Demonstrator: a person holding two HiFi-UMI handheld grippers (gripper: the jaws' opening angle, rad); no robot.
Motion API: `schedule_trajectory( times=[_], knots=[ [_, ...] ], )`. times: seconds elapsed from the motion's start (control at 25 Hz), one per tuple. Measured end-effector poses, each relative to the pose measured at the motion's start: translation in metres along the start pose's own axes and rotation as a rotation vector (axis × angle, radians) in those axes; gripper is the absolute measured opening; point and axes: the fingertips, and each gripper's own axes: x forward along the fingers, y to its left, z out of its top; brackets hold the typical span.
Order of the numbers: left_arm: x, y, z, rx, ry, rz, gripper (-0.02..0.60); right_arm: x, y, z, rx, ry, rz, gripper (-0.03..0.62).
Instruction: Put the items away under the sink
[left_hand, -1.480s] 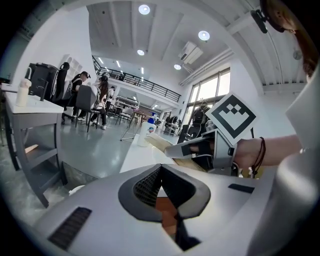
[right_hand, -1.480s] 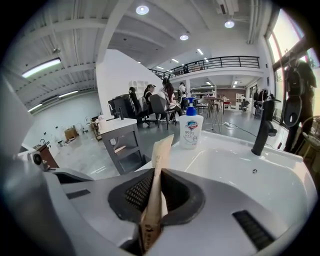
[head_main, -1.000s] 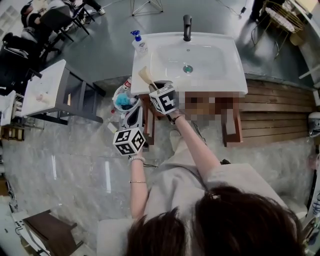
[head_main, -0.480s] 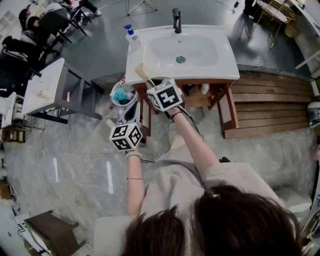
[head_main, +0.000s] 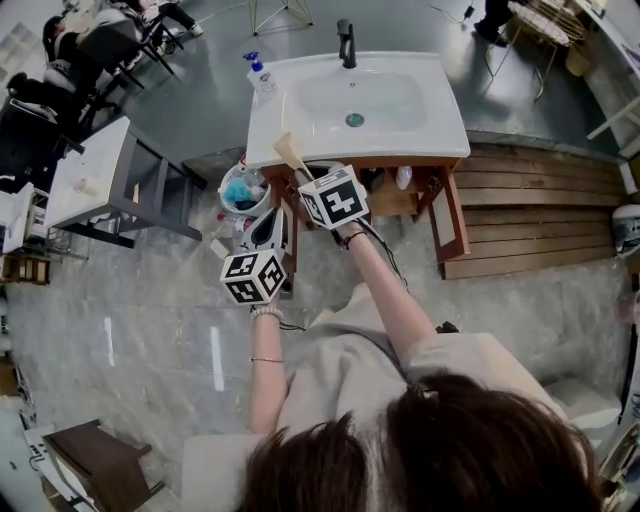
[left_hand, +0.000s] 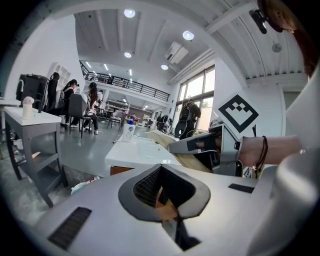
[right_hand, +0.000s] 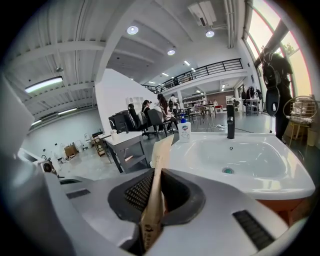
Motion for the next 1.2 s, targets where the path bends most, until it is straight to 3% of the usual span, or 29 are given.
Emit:
schedule_trajectory(
  times=[0.28,0.6,1.2],
  knots=[
    [0.002,-0.013,-0.003,-0.005,0.014,0.026,0.000,-0.012,-0.006,-0.023,0.030,0.024,0.044,0.046],
    [0.019,-0.072,-0.022,-0.042,0.039,0.019,0.000,-0.044,-0.034,-0.041,0.044,0.063,0.099,0.046],
    [0.013,-0.136,-0.052,-0.078,0.058,0.100,0.000,-0.098,-0.057,-0.080,0.076,0.094,0.179,0.046]
  ],
)
